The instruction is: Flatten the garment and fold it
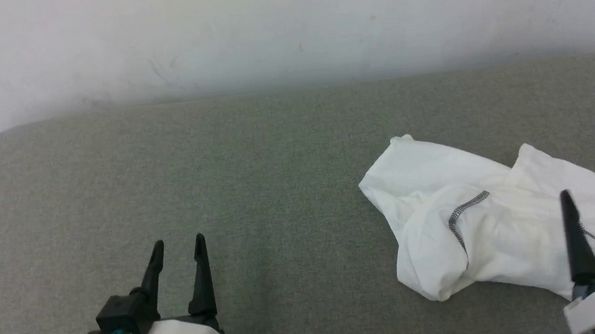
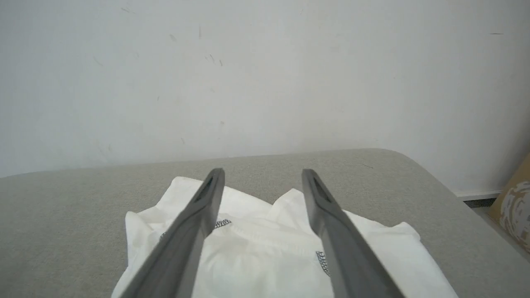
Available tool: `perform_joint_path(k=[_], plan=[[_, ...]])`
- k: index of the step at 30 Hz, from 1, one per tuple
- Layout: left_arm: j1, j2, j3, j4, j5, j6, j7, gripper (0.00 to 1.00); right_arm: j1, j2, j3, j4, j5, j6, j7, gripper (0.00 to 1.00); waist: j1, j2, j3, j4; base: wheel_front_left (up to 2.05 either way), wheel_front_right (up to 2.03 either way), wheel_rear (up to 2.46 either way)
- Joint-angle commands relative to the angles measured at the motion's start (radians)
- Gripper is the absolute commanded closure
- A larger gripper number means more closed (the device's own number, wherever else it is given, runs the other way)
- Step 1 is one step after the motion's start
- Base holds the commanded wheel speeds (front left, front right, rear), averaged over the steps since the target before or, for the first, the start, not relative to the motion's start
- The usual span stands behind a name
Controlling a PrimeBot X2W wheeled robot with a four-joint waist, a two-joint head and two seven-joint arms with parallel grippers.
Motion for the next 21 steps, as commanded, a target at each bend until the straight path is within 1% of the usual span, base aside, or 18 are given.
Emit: perform_joint_path(k=[1,3,7,11,12,13,14,17,21], plan=[[0.016,-0.001,-0.001,0.005,0.011,-0.004,-0.005,0.00,0.015,0.003,0.015,-0.004,0.001,-0.001,-0.010,0.00,0.0001,0.0000,-0.014,-0.002,0.00,0.00,0.00],[0.016,0.000,-0.008,0.020,0.019,-0.002,-0.005,0.00,0.034,0.003,0.057,0.000,-0.002,-0.001,-0.015,0.00,0.0001,0.0000,-0.024,-0.007,0.00,0.00,0.00],[-0.002,0.003,-0.029,0.043,0.032,-0.004,0.006,0.00,0.048,0.003,0.099,-0.013,-0.009,-0.001,-0.029,0.00,0.0001,0.0000,-0.025,-0.019,0.00,0.00,0.00],[-0.061,0.003,-0.066,0.065,0.044,-0.012,0.039,0.00,0.047,0.003,0.112,-0.029,-0.011,-0.001,-0.036,0.00,0.0001,0.0000,-0.005,-0.031,0.00,0.00,0.00],[-0.121,0.002,-0.104,0.089,0.039,-0.027,0.072,0.00,0.040,0.003,0.120,-0.036,-0.014,-0.001,-0.035,0.00,0.0001,0.0000,0.013,-0.043,0.00,0.00,0.00],[-0.121,0.002,-0.104,0.089,0.039,-0.027,0.072,0.00,0.040,0.003,0.120,-0.036,-0.014,-0.001,-0.035,0.00,0.0001,0.0000,0.013,-0.043,0.00,0.00,0.00],[-0.155,0.001,-0.126,0.104,0.037,-0.034,0.090,0.00,0.035,0.003,0.124,-0.039,-0.017,-0.001,-0.031,0.00,0.0001,0.0000,0.024,-0.050,0.00,0.00,0.00],[-0.276,0.000,-0.197,0.160,0.022,-0.054,0.146,0.00,0.014,0.003,0.133,-0.052,-0.024,-0.001,-0.023,0.00,0.0001,0.0000,0.061,-0.073,0.00,0.00,0.00],[-0.448,-0.001,-0.312,0.256,-0.027,-0.070,0.211,0.00,-0.018,0.003,0.140,-0.060,-0.029,-0.001,-0.016,0.00,0.0001,0.0000,0.118,-0.107,0.00,0.00,0.00]])
